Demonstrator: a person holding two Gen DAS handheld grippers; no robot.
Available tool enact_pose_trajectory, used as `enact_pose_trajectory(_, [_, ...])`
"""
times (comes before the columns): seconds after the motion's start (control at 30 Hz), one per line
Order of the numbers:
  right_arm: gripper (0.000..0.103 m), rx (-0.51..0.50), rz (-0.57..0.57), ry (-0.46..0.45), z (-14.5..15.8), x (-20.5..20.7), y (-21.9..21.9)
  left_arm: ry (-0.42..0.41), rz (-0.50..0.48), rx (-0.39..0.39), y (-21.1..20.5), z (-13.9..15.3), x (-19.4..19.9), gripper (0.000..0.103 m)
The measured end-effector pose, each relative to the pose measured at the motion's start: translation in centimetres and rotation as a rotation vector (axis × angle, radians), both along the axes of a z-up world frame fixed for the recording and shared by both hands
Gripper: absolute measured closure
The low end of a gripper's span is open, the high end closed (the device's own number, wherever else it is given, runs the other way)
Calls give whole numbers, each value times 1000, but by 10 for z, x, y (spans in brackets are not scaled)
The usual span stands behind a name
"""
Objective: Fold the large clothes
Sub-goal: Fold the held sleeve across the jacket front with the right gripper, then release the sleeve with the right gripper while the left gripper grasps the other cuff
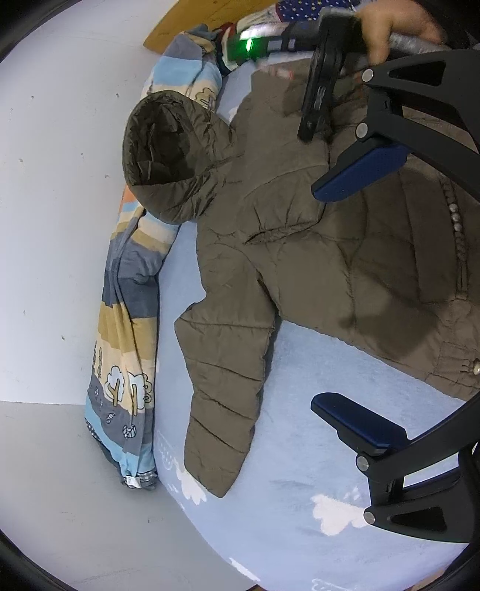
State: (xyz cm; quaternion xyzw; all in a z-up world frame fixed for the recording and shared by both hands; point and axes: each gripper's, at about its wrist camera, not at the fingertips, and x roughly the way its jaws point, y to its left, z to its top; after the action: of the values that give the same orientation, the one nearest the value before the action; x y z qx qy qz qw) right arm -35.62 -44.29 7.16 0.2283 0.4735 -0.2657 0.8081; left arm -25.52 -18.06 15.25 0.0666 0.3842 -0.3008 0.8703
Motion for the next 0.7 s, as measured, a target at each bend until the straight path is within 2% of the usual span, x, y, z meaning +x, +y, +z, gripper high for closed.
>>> enact_pose_trajectory(0.17, [41, 38, 15, -72, 33, -43, 26, 11, 8, -9, 3, 2, 0, 0])
enact_pose_trajectory(0.43, [41, 96, 61, -123, 51, -138, 103, 4, 21, 3, 7, 0, -1, 0])
enact_pose_trajectory(0.57, [41, 122, 57, -160, 48, -156, 115, -8, 37, 50, 6, -8, 2, 0])
enact_pose_trajectory(0.7, [41, 104, 36, -155, 41, -154, 102, 1, 73, 68, 12, -14, 11, 0])
